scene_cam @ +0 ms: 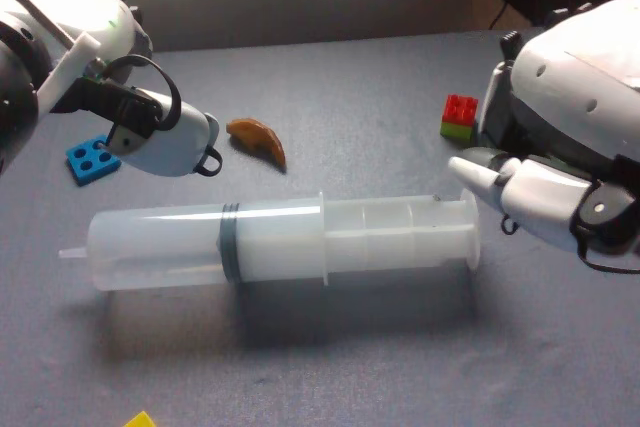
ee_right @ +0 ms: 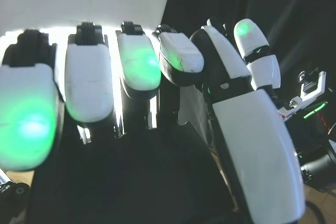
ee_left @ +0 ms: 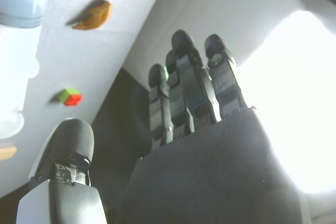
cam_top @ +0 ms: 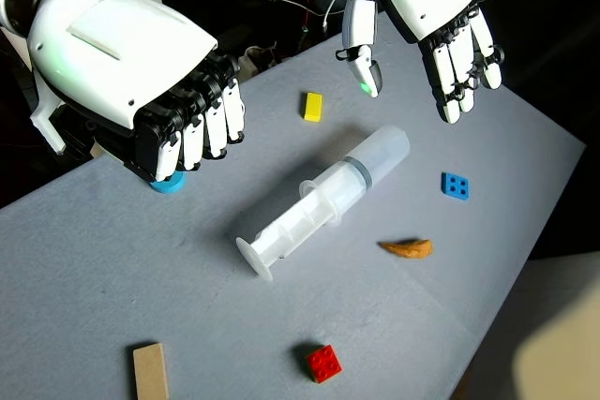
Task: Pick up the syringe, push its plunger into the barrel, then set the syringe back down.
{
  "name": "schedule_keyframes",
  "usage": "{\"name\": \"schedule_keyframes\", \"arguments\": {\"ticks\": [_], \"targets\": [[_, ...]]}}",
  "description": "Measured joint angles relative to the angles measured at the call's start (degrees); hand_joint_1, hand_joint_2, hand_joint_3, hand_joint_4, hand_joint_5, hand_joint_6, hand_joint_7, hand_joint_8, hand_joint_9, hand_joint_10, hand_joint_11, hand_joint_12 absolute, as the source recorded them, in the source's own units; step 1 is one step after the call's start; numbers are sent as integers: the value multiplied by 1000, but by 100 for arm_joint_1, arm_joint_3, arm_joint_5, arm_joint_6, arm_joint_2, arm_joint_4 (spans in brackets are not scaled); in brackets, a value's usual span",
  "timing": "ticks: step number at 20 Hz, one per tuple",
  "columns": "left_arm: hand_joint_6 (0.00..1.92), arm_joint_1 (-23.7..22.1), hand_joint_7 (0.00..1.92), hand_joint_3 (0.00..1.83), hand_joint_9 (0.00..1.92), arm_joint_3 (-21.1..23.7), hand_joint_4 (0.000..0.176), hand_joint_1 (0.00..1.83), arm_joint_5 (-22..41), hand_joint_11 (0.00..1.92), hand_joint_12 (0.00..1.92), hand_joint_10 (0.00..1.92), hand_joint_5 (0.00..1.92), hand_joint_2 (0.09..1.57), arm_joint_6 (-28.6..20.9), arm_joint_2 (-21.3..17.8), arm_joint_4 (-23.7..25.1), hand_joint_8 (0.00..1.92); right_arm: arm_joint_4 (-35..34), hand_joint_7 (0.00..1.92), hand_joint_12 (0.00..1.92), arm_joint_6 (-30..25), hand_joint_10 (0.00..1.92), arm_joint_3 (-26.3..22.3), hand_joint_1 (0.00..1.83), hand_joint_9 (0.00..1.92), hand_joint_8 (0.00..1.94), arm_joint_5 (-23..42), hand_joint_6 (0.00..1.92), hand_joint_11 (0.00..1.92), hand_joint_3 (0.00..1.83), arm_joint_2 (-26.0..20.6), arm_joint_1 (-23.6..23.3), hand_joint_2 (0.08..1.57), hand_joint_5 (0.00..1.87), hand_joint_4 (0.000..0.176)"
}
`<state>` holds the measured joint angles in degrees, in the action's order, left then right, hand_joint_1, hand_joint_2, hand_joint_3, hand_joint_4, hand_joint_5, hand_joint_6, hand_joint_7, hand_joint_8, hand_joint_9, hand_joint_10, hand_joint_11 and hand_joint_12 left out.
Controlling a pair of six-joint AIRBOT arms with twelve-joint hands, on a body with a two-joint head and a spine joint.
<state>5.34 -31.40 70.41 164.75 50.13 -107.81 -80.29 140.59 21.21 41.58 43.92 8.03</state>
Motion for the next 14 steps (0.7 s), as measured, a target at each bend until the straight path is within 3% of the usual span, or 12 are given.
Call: {"name": "schedule_keyframes", "arguments": {"ticks": [3,4,7,11,14], "targets": [[50,0,85,113,28,0,0,0,-2,0,213,53,96,1155,0,0,11,45,0,142,693,52,85,-66,122,125,53,-33,65,0,117,13,0,1045,137,0],[3,0,61,20,14,17,0,0,13,0,88,8,59,1189,2,0,-17,3,-24,147,653,68,15,-74,99,143,0,-15,5,0,8,11,0,1109,148,0],[3,0,63,3,38,63,0,0,-17,0,133,6,64,1197,2,0,22,1,28,149,670,114,5,-74,102,155,2,17,2,0,1,13,-15,1106,151,0],[1,0,27,0,10,66,0,0,-4,4,50,1,43,1199,2,0,2,3,-2,157,706,197,7,-74,95,170,5,68,6,0,1,13,72,1113,152,0],[7,2,53,1,25,68,0,0,-7,6,60,6,62,1203,2,0,2,10,4,139,608,173,2,-72,86,144,1,66,1,0,3,13,72,1131,139,0]]}}
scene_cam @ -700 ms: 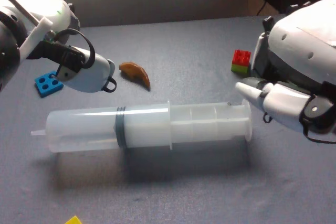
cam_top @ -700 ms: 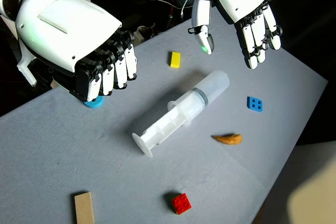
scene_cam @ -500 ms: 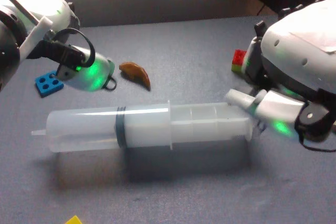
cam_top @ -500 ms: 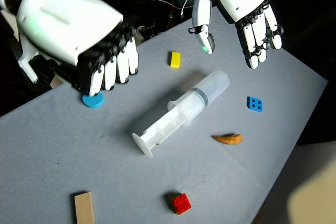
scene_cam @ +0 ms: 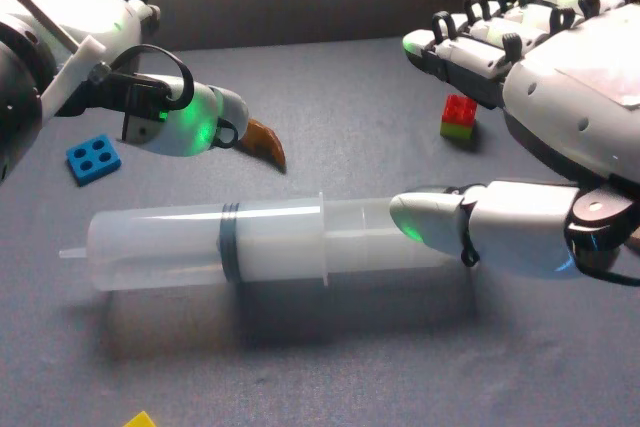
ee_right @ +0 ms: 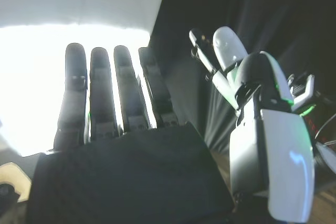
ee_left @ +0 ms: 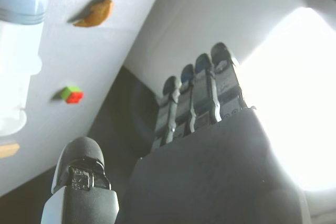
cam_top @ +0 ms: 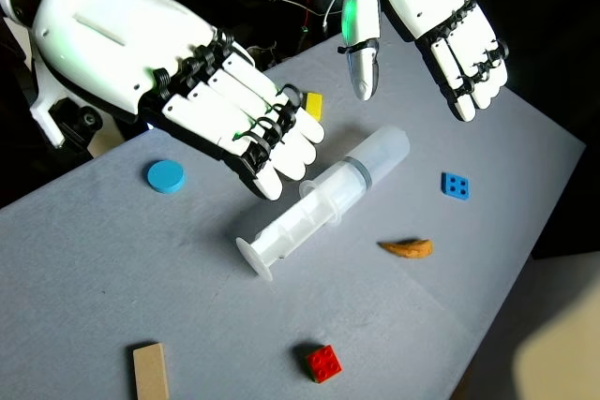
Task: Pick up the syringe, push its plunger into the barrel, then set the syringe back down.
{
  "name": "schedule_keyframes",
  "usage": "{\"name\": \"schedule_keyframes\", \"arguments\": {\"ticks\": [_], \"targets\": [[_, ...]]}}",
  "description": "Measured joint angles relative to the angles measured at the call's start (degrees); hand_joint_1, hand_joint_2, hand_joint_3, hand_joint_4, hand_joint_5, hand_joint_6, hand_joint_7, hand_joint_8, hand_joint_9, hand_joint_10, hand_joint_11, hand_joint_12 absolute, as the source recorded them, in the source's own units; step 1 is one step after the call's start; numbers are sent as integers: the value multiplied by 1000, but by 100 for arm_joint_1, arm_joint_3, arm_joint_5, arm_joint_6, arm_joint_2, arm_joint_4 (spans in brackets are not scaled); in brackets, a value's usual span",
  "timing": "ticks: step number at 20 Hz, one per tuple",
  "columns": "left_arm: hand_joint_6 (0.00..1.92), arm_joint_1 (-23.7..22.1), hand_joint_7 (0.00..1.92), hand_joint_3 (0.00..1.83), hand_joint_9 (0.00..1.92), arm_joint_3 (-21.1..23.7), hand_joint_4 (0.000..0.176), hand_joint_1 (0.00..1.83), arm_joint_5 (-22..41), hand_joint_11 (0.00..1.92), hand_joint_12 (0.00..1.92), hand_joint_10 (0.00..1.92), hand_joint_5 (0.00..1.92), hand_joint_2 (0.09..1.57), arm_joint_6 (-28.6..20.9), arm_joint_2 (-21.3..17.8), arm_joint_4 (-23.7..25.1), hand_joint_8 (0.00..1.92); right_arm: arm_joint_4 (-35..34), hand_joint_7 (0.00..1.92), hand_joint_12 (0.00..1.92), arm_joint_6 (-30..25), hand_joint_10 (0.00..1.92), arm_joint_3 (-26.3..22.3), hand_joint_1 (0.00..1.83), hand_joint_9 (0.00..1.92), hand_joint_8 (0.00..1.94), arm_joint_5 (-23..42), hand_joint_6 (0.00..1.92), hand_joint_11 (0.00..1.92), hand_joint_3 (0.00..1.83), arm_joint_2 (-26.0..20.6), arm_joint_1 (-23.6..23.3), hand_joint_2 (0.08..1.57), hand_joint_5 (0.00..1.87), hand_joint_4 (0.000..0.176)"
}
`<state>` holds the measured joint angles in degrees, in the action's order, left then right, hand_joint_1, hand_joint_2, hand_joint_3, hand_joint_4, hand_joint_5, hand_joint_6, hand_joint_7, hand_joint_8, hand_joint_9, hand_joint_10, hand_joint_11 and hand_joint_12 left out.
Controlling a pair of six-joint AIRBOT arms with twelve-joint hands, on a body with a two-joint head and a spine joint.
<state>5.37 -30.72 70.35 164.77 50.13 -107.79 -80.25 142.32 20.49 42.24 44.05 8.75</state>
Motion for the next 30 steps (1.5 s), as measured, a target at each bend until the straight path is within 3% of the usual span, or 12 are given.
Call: {"name": "schedule_keyframes", "arguments": {"ticks": [3,5,7,11,14,19,24,28,30], "targets": [[2,101,53,3,33,63,0,77,57,0,157,1,64,1138,-2,2,61,0,4,145,612,-245,2,4,56,145,0,-76,1,0,1,-2,0,1130,148,0],[0,173,4,0,1,122,0,232,160,0,49,0,5,1086,-4,50,151,0,35,106,543,-269,0,2,14,118,0,-131,0,0,3,-9,39,1147,112,0],[0,282,0,0,0,127,0,319,186,0,4,0,0,1096,-7,140,260,0,-44,128,607,-387,6,4,36,143,4,-131,4,0,0,-15,101,1131,134,0],[0,597,0,1,0,127,0,446,271,5,3,0,0,1102,-339,393,407,0,-9,130,577,-1075,4,116,32,143,4,33,4,0,0,-52,293,1122,127,0],[0,855,0,5,0,107,0,480,431,0,0,0,0,1119,-612,647,527,0,11,148,643,-1226,8,286,57,157,7,-44,7,0,0,-87,291,1121,150,0],[0,1268,0,0,0,-28,0,608,570,0,0,0,0,1070,-992,1117,704,0,59,168,664,-1491,1,516,145,166,1,-704,3,0,0,-83,297,1097,173,0],[7,1631,0,0,0,-101,0,629,813,0,0,0,18,1040,-1187,1515,826,0,55,176,680,-1814,4,592,150,171,6,-688,5,0,0,-118,295,1103,179,0],[0,1875,0,0,0,-142,0,532,1062,0,0,0,0,1056,-1213,1805,1139,0,66,165,690,-1812,4,597,155,169,2,-726,2,0,0,-122,319,1110,165,0],[0,2087,0,3,0,-142,0,519,1268,0,0,0,0,1069,-1488,1904,1429,0,31,158,676,-1794,2,597,159,166,2,-741,3,0,0,-125,339,1114,157,0]]}}
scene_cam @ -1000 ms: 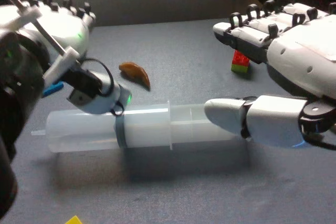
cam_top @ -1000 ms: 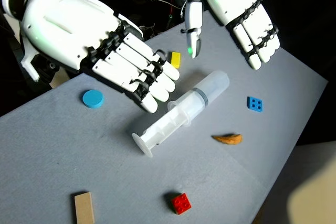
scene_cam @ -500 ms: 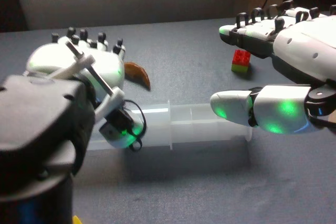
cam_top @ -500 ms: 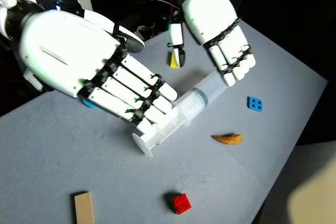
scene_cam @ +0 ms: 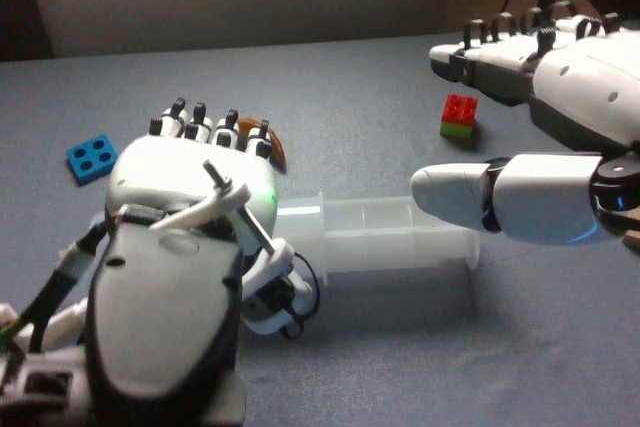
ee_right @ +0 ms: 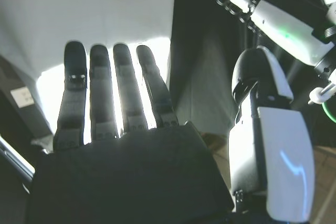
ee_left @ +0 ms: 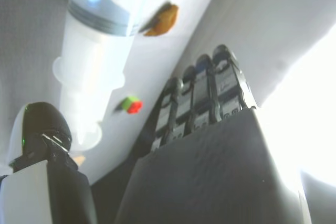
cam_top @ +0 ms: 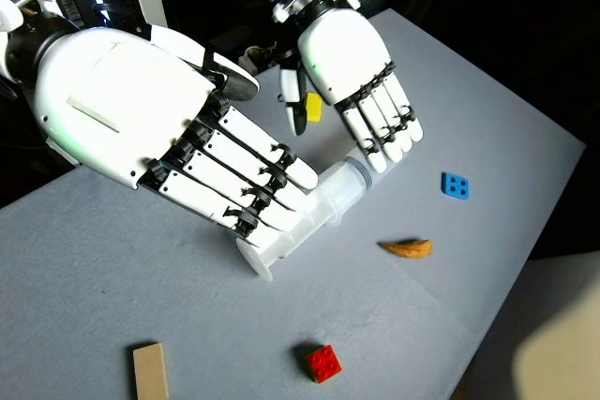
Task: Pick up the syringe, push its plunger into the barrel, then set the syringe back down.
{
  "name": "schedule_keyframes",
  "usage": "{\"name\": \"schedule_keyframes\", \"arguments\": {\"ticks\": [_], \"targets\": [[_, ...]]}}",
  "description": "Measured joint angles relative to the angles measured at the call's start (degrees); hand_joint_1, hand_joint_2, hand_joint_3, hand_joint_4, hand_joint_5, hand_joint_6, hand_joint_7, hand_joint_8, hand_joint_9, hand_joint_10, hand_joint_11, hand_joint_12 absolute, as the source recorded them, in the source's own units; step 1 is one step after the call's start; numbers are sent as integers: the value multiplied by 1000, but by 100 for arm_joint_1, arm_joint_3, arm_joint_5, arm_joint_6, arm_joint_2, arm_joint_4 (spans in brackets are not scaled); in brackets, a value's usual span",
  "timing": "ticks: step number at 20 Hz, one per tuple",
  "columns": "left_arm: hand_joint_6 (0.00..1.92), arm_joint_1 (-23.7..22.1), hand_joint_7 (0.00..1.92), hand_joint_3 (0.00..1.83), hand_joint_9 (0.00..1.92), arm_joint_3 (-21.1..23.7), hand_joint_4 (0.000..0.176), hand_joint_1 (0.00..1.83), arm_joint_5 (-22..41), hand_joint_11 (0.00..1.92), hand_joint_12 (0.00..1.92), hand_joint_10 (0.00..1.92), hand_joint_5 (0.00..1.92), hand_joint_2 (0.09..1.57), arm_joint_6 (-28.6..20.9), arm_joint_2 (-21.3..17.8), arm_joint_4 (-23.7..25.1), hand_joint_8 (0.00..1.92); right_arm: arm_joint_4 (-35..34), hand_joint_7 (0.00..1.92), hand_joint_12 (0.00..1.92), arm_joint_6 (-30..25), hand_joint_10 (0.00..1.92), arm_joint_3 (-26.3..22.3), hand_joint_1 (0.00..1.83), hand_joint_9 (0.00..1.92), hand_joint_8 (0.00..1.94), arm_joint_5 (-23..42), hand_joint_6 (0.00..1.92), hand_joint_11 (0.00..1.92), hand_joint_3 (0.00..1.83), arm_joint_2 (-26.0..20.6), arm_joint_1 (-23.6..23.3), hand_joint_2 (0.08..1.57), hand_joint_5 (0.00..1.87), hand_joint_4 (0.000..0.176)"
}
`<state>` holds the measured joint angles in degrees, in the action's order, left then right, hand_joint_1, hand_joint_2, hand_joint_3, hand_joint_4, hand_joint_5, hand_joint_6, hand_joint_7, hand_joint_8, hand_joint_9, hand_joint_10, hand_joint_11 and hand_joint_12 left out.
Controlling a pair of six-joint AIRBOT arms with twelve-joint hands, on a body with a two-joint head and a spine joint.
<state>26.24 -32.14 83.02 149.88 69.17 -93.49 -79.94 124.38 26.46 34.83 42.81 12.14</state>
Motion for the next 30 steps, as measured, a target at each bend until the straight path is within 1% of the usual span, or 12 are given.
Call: {"name": "schedule_keyframes", "arguments": {"ticks": [2,8,10,12,15,16,17,19,21,24,27,30], "targets": [[0,153,0,9,0,0,0,509,232,0,0,0,0,1087,-195,92,120,0,48,159,660,4,3,0,129,171,1,-2,1,0,2,-20,-2,1125,153,0],[0,691,0,19,0,-122,0,482,667,0,0,0,0,1146,-651,417,573,0,225,303,924,52,19,0,184,296,13,-37,13,0,1,-85,-7,1108,279,0],[0,820,0,1,0,-260,0,615,684,0,0,0,0,1118,-748,538,629,0,251,316,979,48,15,0,201,306,8,24,11,0,0,-131,17,1097,298,0],[0,879,0,2,0,-393,0,551,595,0,0,0,0,1121,-767,632,702,0,227,295,935,179,8,33,199,301,1,181,5,0,1,-55,105,1101,298,0],[0,986,0,0,0,-461,0,657,514,0,0,0,0,1064,-780,634,866,0,308,244,907,17,0,74,158,259,0,68,0,0,0,-35,79,1095,212,0],[0,1014,0,0,0,-568,0,600,498,0,0,0,0,1093,-780,647,824,0,289,238,880,4,0,-4,157,241,0,-42,0,0,0,-103,-2,1085,191,0],[7,1023,0,0,0,-612,0,620,498,0,0,0,20,1099,-776,680,817,0,293,214,715,-2,1,-44,137,217,0,-74,1,0,1,-142,-37,1099,164,0],[10,1032,0,0,0,-682,0,703,446,0,0,0,30,1106,-780,765,824,0,372,214,632,-4,0,-70,169,204,1,-138,4,0,0,-168,-48,1100,179,0],[8,1032,0,0,0,-831,0,736,243,0,0,0,21,1094,-787,824,868,0,306,236,657,0,4,-72,209,219,4,-199,7,0,0,-199,-42,1084,206,0],[11,1056,0,2,0,-925,0,728,166,0,0,0,39,1110,-785,859,953,0,310,208,572,42,5,-72,183,189,4,-186,2,0,2,-210,-42,1097,176,0],[0,1095,0,12,0,-1032,0,606,81,0,0,0,0,1134,-787,872,944,0,321,209,604,168,4,-101,171,193,3,-144,3,0,2,-197,-13,1109,162,0],[9,1102,0,0,0,-1172,0,710,-37,0,0,0,24,1095,-787,872,975,0,267,203,577,313,1,-144,176,192,0,-66,0,0,3,-188,-57,1123,160,0]]}}
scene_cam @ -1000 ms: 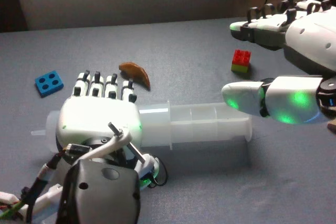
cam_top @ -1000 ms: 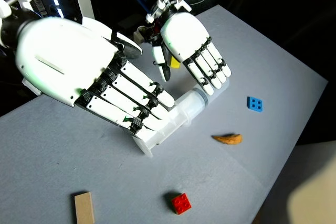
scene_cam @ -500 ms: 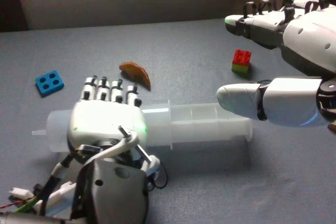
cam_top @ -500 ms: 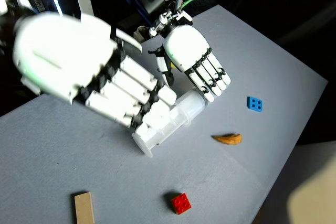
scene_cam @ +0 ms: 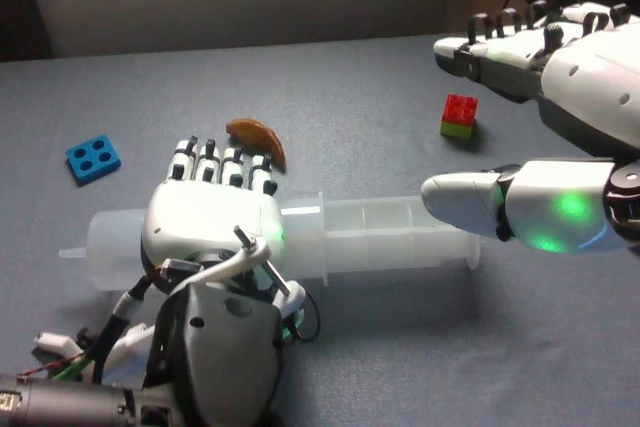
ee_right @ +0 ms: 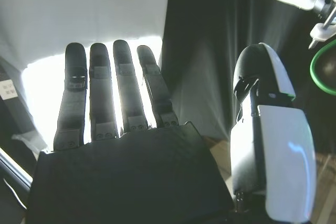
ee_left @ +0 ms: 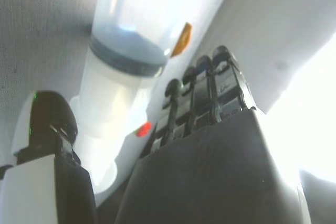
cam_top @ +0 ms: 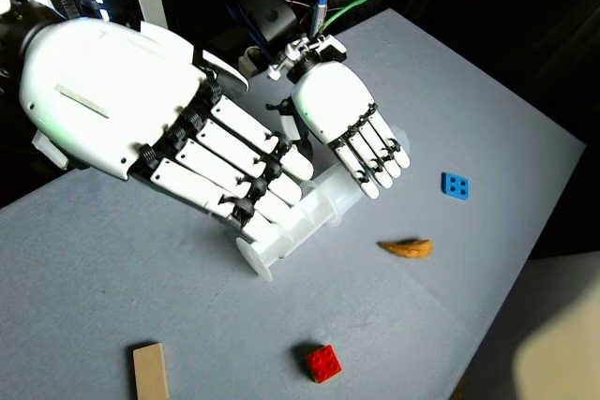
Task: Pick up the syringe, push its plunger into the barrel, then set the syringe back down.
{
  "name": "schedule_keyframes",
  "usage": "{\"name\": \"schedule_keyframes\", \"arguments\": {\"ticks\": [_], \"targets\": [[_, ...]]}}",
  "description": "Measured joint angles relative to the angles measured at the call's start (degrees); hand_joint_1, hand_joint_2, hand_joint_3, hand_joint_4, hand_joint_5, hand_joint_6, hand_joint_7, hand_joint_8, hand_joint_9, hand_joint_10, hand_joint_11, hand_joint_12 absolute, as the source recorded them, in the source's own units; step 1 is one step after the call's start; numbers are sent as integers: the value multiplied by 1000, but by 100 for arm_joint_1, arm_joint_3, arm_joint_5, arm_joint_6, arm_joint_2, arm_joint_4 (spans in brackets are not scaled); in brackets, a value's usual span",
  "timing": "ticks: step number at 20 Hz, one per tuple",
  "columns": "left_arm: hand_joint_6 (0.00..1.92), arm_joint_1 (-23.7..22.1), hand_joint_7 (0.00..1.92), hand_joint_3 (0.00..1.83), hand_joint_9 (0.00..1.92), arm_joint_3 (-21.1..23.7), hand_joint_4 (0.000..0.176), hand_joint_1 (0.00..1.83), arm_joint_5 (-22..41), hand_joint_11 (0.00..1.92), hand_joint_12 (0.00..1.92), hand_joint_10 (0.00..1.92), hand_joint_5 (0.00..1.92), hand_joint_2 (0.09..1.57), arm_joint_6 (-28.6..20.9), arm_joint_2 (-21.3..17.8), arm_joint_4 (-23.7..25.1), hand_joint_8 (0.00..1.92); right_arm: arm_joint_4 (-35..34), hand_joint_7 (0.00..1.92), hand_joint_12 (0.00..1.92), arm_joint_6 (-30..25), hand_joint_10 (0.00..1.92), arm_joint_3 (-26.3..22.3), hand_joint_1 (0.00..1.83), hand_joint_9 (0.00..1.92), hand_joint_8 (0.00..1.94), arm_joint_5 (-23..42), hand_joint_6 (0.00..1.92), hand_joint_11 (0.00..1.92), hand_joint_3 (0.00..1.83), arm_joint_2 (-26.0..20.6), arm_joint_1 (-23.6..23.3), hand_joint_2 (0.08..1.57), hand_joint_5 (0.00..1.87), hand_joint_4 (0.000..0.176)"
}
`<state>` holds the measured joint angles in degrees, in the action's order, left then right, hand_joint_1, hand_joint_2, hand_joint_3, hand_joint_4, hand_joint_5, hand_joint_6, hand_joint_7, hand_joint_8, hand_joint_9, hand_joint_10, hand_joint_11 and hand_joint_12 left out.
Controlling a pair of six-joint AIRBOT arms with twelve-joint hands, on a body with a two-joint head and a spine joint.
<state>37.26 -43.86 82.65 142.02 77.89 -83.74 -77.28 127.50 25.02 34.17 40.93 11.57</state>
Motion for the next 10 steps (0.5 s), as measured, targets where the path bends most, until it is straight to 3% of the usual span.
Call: {"name": "schedule_keyframes", "arguments": {"ticks": [5,10], "targets": [[18,2,29,0,0,-223,0,775,-219,0,0,0,122,1045,0,13,28,2,-11,217,599,153,1,-26,160,198,1,164,1,0,0,-2,-35,1114,164,0],[2,26,24,10,0,-435,0,757,-446,2,0,0,55,1094,-50,26,59,2,-24,195,679,216,1,-22,195,198,1,199,3,0,0,-4,-72,1116,160,0]]}}
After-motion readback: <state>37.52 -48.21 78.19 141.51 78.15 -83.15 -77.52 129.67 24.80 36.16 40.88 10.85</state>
